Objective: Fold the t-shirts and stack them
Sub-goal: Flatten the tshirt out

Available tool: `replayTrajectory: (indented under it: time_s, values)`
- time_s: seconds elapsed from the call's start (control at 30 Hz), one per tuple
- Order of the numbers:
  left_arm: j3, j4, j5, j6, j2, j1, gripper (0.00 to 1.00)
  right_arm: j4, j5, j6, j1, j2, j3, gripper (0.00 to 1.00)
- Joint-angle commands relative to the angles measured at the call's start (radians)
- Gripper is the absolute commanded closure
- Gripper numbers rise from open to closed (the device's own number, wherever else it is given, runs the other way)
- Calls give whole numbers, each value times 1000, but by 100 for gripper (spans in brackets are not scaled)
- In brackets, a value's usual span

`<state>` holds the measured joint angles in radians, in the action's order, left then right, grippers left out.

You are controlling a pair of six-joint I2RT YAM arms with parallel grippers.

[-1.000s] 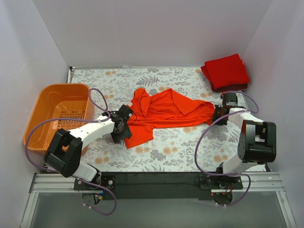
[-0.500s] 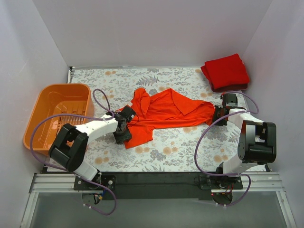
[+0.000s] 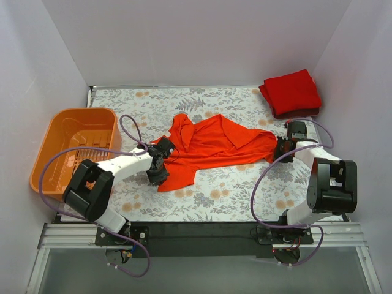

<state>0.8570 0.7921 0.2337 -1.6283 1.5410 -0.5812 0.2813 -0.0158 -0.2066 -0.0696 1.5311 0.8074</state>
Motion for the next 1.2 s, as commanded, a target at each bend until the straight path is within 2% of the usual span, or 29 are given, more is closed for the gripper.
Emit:
replayTrajectory:
  time_s: [0.0,0.1,0.23,0.27,0.3,0.47,0.6,0.83,0.93,1.17]
  values:
    - [34,51,111,-15,-39,10,100,-13,-24,-7,5,-48,-1,99]
    - [149,94,183,36,-84,79,100,10,-44,-25,4,-74,45,99]
    - [376,154,298,122,-87,181,100,59,-55,-42,4,-117,148,99]
    - [490,168,318,137,-75,194,100,90,-55,-43,4,-126,177,99]
    - [543,180,346,162,-68,210,100,105,-55,-42,4,-135,229,99]
    - [921,266,475,220,-70,219,100,229,-18,-14,4,-233,406,99]
    - [1068,269,550,301,-164,219,100,330,43,18,2,-340,545,99]
    - [1051,24,564,504,-486,218,100,395,122,59,1,-572,725,99]
    - [1083,-14,543,551,-550,219,100,400,140,79,2,-638,776,99]
    - [1284,-43,494,669,-484,219,100,404,163,108,10,-684,868,99]
